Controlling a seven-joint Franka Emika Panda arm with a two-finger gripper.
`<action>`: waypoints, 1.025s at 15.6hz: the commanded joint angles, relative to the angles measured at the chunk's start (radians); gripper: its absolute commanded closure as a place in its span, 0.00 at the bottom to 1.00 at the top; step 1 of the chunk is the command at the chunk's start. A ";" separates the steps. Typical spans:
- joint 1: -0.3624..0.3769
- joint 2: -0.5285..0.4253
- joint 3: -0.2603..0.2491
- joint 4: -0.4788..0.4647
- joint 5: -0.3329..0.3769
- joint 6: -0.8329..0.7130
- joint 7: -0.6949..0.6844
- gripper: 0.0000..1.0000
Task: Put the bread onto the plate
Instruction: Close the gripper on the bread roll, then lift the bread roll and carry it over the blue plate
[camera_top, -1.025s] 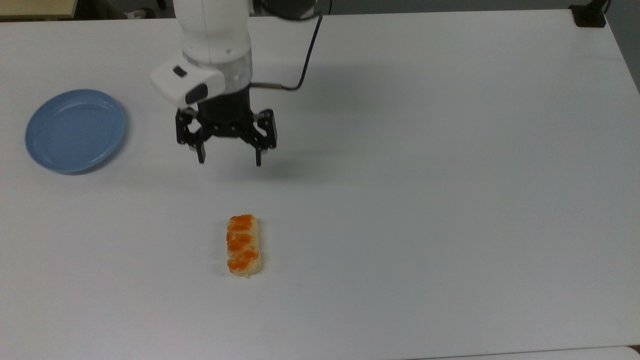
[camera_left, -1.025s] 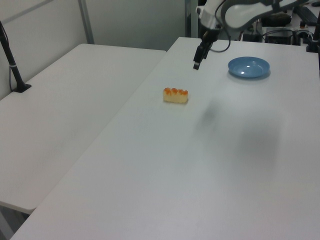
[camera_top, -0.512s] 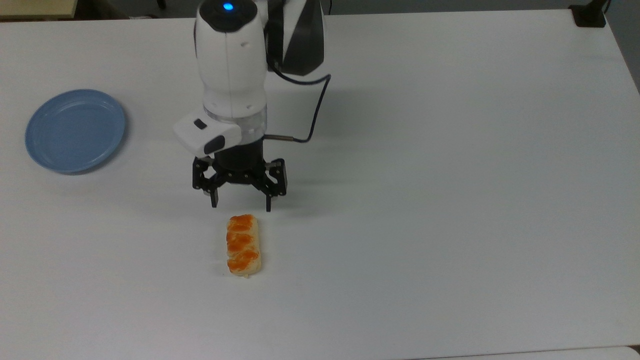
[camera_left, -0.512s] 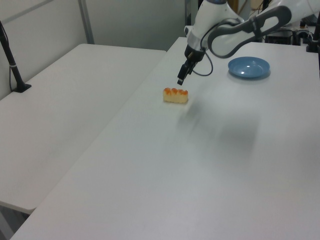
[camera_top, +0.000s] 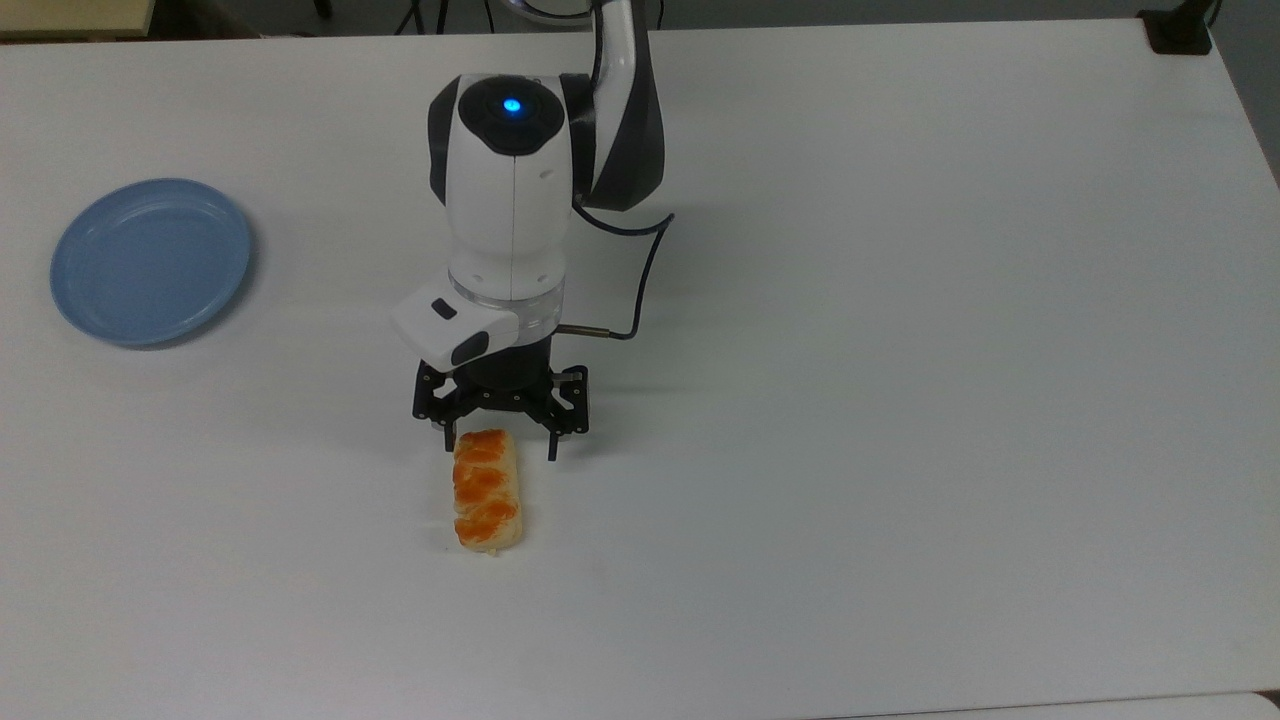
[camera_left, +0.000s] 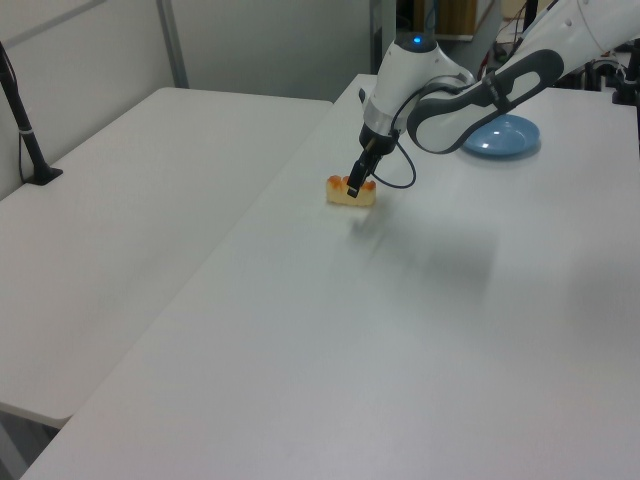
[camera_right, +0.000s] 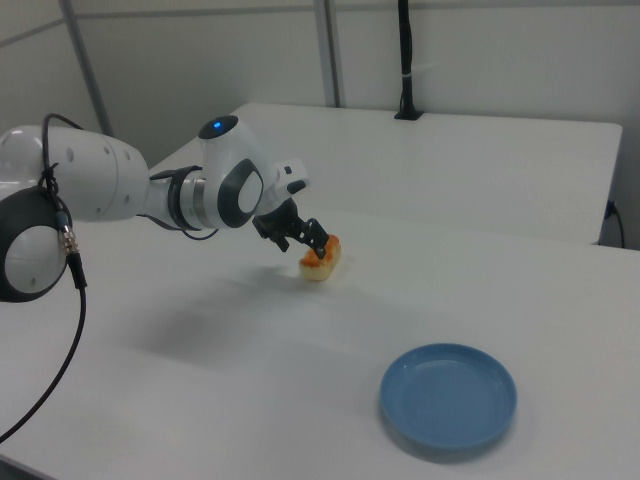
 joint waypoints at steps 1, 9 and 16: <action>0.011 0.039 0.000 0.029 -0.036 0.016 0.032 0.32; -0.017 -0.030 0.001 0.023 -0.051 0.006 0.021 0.99; -0.104 -0.262 0.001 -0.114 -0.051 -0.178 -0.060 1.00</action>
